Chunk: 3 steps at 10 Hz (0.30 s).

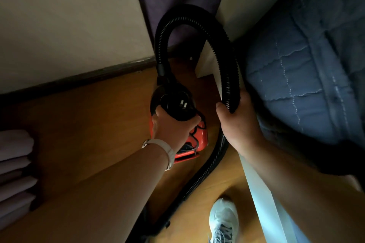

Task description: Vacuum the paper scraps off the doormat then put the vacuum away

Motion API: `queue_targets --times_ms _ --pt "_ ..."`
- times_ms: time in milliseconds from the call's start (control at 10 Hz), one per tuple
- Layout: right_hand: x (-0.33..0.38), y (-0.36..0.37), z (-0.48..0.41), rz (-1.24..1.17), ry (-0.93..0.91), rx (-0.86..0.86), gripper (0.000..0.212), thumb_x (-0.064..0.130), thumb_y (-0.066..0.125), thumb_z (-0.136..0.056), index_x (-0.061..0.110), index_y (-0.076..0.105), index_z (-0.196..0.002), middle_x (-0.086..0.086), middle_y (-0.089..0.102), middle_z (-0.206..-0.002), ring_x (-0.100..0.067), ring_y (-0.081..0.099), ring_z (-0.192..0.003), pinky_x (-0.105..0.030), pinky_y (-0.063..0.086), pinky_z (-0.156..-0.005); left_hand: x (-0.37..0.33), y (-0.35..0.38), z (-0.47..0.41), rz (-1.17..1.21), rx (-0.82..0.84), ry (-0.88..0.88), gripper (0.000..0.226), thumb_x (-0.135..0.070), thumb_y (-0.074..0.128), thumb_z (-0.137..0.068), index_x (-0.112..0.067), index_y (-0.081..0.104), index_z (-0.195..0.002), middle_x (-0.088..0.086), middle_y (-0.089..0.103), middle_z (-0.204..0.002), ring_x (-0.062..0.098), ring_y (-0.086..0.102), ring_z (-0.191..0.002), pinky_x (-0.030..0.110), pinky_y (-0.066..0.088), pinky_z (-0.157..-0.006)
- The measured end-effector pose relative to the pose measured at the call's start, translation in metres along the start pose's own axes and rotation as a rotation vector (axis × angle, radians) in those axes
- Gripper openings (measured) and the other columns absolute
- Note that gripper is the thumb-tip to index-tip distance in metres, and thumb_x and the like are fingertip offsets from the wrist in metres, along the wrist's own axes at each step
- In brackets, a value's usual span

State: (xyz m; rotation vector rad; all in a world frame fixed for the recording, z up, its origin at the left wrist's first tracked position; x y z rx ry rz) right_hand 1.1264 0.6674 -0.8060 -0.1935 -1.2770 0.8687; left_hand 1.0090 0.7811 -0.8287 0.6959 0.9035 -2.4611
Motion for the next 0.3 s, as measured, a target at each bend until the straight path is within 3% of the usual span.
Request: queue_targets --times_ms 100,200,300 --pt "-0.001 -0.013 0.020 0.099 -0.074 0.018 0.041 0.027 0.063 -0.080 0.013 0.056 -0.118 -0.008 0.061 -0.110 -0.024 0.059 -0.106 -0.038 0.047 -0.097 0.004 -0.010 0.006 0.015 0.059 0.065 0.104 -0.062 0.084 -0.049 -0.027 0.040 -0.136 -0.007 0.054 -0.128 0.016 0.055 -0.116 0.033 0.051 -0.094" --pt "0.000 -0.028 0.045 0.219 -0.120 0.024 0.050 0.017 0.069 -0.084 0.004 0.055 -0.130 -0.013 0.056 -0.125 -0.024 0.051 -0.119 -0.017 0.030 -0.101 0.005 -0.034 0.017 -0.038 0.100 0.168 0.085 -0.057 0.081 -0.058 -0.034 0.045 -0.131 -0.010 0.060 -0.120 0.011 0.060 -0.106 0.026 0.053 -0.085" --pt "0.016 -0.046 0.065 0.314 -0.130 0.127 0.042 0.019 0.068 -0.086 0.007 0.061 -0.126 -0.008 0.060 -0.121 -0.021 0.055 -0.116 -0.018 0.033 -0.095 -0.007 -0.067 0.040 -0.184 0.182 0.252 0.059 -0.051 0.078 -0.069 -0.037 0.050 -0.119 -0.010 0.060 -0.112 0.007 0.063 -0.096 0.013 0.050 -0.070"
Point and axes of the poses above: each hand's wrist, its own z-axis away from the middle knuckle, its own y-axis out of the palm, x = y × z, the point moved 1 cm from there along -z, towards the middle knuckle
